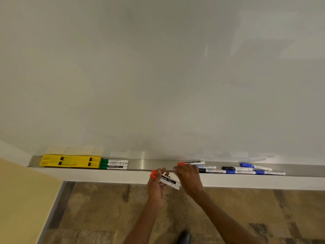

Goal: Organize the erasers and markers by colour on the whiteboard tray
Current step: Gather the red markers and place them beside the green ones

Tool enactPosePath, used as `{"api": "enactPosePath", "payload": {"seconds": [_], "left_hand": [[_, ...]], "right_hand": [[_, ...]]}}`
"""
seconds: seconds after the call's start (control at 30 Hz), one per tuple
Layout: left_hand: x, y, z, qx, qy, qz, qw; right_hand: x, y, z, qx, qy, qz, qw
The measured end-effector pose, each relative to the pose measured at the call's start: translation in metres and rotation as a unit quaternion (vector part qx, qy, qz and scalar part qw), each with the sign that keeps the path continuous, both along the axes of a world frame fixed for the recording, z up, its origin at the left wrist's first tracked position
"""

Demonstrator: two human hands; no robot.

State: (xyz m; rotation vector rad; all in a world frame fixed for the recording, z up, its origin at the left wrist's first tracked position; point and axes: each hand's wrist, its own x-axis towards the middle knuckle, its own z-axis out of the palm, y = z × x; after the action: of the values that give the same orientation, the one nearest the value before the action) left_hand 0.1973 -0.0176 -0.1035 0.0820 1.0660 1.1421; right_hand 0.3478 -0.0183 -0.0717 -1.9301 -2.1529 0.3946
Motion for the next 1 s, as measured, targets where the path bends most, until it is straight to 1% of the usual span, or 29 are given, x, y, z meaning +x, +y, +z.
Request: {"api": "enactPosePath", "payload": {"seconds": [0.07,0.1,0.17,0.33,0.47,0.57,0.67,0.73,0.8,0.9,0.97,1.0], "left_hand": [[0.004,-0.001,-0.001,-0.012,0.000,0.002,1.000],[0.006,-0.002,-0.001,-0.017,0.001,0.000,1.000],[0.009,-0.007,-0.003,-0.027,-0.005,-0.004,1.000],[0.013,-0.016,-0.006,-0.043,-0.020,0.015,0.999],[0.016,-0.017,-0.007,-0.041,-0.023,0.032,0.998],[0.020,-0.014,-0.007,-0.036,-0.021,0.039,0.998],[0.028,-0.010,-0.001,-0.022,-0.022,0.039,0.999],[0.031,-0.007,0.003,-0.008,-0.024,0.037,0.999],[0.031,-0.004,0.007,0.008,-0.034,0.042,0.999],[0.023,-0.002,0.012,0.025,-0.037,0.051,0.998],[0.015,-0.004,0.013,0.039,-0.033,0.051,0.997],[0.008,-0.005,0.014,0.043,-0.032,0.052,0.997]], "right_hand": [[0.013,0.004,0.001,0.010,-0.073,-0.073,0.995],[0.017,0.007,0.002,0.018,-0.108,-0.088,0.990],[0.021,0.013,-0.001,0.034,-0.154,-0.085,0.984],[0.020,0.022,-0.010,0.003,-0.207,-0.023,0.978],[0.025,0.022,-0.015,0.038,-0.209,-0.013,0.977],[0.025,0.019,-0.014,0.095,-0.173,0.013,0.980],[0.016,0.016,-0.012,0.142,-0.110,0.048,0.983],[0.004,0.014,-0.008,0.127,-0.050,0.072,0.988],[-0.013,0.012,-0.003,0.083,0.013,0.089,0.992],[-0.034,0.014,0.001,0.031,0.095,0.085,0.991],[-0.043,0.016,0.002,0.014,0.129,0.082,0.988],[-0.049,0.018,0.002,0.011,0.130,0.088,0.988]]}}
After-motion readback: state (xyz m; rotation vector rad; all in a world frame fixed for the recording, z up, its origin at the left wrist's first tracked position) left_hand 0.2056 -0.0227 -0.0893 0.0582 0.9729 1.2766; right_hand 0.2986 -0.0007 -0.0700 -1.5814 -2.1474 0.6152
